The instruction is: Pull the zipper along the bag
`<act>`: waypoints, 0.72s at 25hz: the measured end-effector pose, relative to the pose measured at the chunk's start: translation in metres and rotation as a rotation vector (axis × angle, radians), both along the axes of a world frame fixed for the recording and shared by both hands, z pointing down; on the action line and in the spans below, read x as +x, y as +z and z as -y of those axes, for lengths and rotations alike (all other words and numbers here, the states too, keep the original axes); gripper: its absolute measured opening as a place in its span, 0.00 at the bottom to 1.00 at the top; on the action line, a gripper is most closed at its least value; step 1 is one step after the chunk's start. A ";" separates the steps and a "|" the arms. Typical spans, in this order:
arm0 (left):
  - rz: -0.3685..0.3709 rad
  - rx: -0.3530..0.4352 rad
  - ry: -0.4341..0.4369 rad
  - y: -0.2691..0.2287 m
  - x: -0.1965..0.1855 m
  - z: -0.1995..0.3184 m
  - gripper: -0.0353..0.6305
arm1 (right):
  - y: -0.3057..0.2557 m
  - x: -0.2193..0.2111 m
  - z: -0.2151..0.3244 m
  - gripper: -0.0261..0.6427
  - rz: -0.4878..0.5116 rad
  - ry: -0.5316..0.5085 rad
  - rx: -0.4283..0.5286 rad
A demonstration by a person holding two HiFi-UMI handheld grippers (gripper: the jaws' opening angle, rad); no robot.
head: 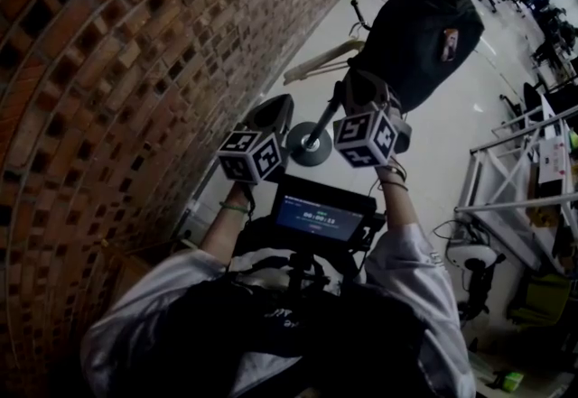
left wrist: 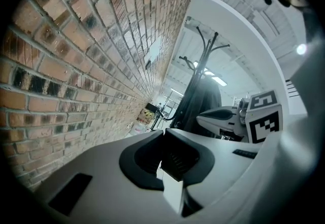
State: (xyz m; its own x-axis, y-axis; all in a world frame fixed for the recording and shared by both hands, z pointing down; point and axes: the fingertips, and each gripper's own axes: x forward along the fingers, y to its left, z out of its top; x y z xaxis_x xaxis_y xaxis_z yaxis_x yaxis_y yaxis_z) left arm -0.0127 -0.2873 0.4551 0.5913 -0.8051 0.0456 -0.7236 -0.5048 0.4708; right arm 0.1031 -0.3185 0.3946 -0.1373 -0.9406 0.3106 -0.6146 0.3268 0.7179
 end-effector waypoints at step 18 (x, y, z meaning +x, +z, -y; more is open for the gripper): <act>0.020 0.002 -0.005 0.003 -0.003 0.000 0.08 | 0.008 0.002 -0.003 0.06 -0.037 0.018 0.126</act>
State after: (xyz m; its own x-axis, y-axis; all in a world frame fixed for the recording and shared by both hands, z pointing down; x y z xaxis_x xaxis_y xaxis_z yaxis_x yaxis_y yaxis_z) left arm -0.0154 -0.2877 0.4586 0.5867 -0.8079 0.0558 -0.7352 -0.5024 0.4551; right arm 0.1046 -0.3160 0.4031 -0.1103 -0.9747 0.1943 -0.5923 0.2215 0.7747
